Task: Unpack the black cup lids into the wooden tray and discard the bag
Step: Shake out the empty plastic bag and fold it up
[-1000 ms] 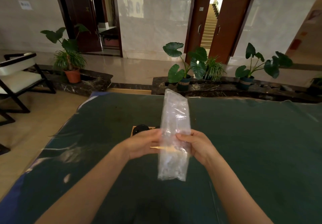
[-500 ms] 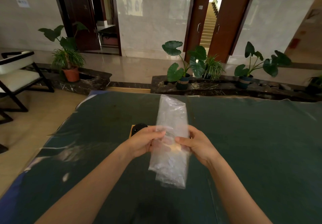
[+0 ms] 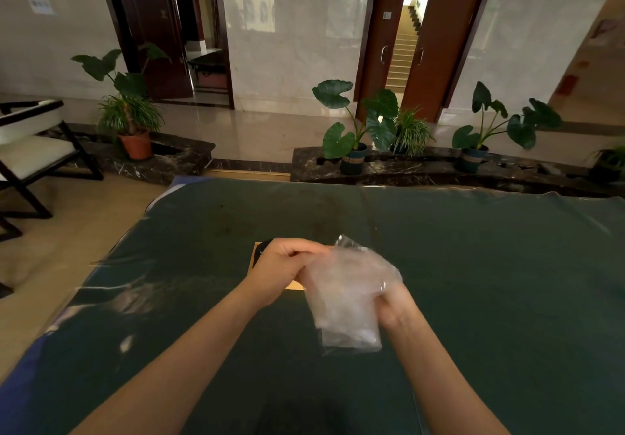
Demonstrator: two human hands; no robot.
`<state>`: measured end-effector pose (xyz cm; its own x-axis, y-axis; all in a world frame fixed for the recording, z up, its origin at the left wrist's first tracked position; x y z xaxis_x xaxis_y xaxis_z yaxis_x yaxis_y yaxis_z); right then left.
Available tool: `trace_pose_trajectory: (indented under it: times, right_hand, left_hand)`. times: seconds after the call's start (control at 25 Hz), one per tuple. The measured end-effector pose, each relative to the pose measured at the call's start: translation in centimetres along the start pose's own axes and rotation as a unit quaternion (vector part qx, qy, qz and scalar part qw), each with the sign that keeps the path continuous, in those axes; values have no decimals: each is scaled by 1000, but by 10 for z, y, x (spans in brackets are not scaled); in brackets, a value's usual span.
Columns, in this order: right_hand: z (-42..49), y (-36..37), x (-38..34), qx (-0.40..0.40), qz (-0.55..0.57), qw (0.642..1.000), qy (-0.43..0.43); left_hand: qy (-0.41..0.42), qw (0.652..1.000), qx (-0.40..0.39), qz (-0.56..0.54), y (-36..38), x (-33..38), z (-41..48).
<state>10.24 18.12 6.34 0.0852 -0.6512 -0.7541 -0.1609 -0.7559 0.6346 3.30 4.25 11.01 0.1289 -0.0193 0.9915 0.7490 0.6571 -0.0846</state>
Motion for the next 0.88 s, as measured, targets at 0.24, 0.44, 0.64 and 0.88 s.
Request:
trace_pose_trajectory:
  times: [0.24, 0.44, 0.64, 0.88]
  right_hand:
    - [-18, 12, 12, -134, -149, 976, 80]
    - [-28, 12, 23, -97, -211, 967, 101]
    - [-27, 1, 18, 3, -206, 978, 23]
    - [-26, -2, 6, 68, -237, 967, -62]
  left_hand:
    - [169, 950, 36, 262, -7, 35, -12]
    - [171, 961, 36, 217, -13, 29, -11]
    - [-17, 995, -15, -96, -18, -16, -4]
    - [-136, 966, -124, -181, 25, -48, -10]
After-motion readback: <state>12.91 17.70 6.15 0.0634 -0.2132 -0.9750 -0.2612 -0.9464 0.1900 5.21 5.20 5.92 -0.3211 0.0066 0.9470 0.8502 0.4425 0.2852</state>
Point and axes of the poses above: each hand's wrist, its own z-axis towards the middle knuckle, its own y-axis out of the palm, x = y × z, the point moved 6 cm from there along z, towards the middle knuckle, and after that the axes turned 9 degrees about -x, right-handed, at the moved point
